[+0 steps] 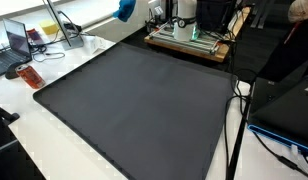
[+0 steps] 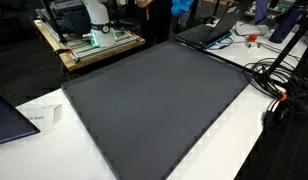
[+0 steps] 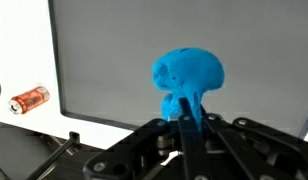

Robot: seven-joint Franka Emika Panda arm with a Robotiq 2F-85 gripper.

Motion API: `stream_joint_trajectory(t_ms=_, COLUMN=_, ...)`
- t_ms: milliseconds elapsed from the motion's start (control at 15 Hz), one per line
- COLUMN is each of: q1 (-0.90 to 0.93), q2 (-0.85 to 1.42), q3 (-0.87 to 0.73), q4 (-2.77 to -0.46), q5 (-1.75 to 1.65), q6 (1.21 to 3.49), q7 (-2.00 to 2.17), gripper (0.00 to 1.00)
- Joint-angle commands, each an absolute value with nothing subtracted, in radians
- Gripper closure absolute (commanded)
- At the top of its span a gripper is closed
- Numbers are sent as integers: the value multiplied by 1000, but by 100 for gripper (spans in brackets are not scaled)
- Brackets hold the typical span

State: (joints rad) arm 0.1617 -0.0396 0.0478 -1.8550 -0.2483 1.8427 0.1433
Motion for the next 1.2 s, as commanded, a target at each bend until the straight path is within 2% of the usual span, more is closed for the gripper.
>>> stream_joint_trajectory(t_ms=0, q1=141, q2=-55, q3=80, q4=-1803, q5=-290, q6=1807, q7=153, gripper=99)
stream_joint_trajectory(t_ms=67, q1=141, q2=-53, q3=84, q4=-1789, q5=-298, q6=1802, q7=154, gripper=99)
stream_joint_trajectory(t_ms=200, q1=143, q2=-55, q3=91, q4=-1766, q5=-313, q6=1799, q7=159, gripper=93)
stream_joint_trajectory(t_ms=267, q1=143, q2=-57, q3=95, q4=-1755, q5=-326, q6=1798, q7=162, gripper=95)
stream_joint_trajectory(t_ms=333, q1=143, q2=-59, q3=98, q4=-1746, q5=-337, q6=1799, q7=169, gripper=92)
stream_joint_trajectory(t_ms=400, q1=142, q2=-61, q3=100, q4=-1737, q5=-352, q6=1800, q7=181, gripper=68)
stream_joint_trajectory(t_ms=533, q1=141, q2=-67, q3=103, q4=-1727, q5=-372, q6=1802, q7=209, gripper=63)
stream_joint_trajectory(t_ms=1133, q1=144, q2=-88, q3=120, q4=-1709, q5=-371, q6=1680, q7=311, gripper=1)
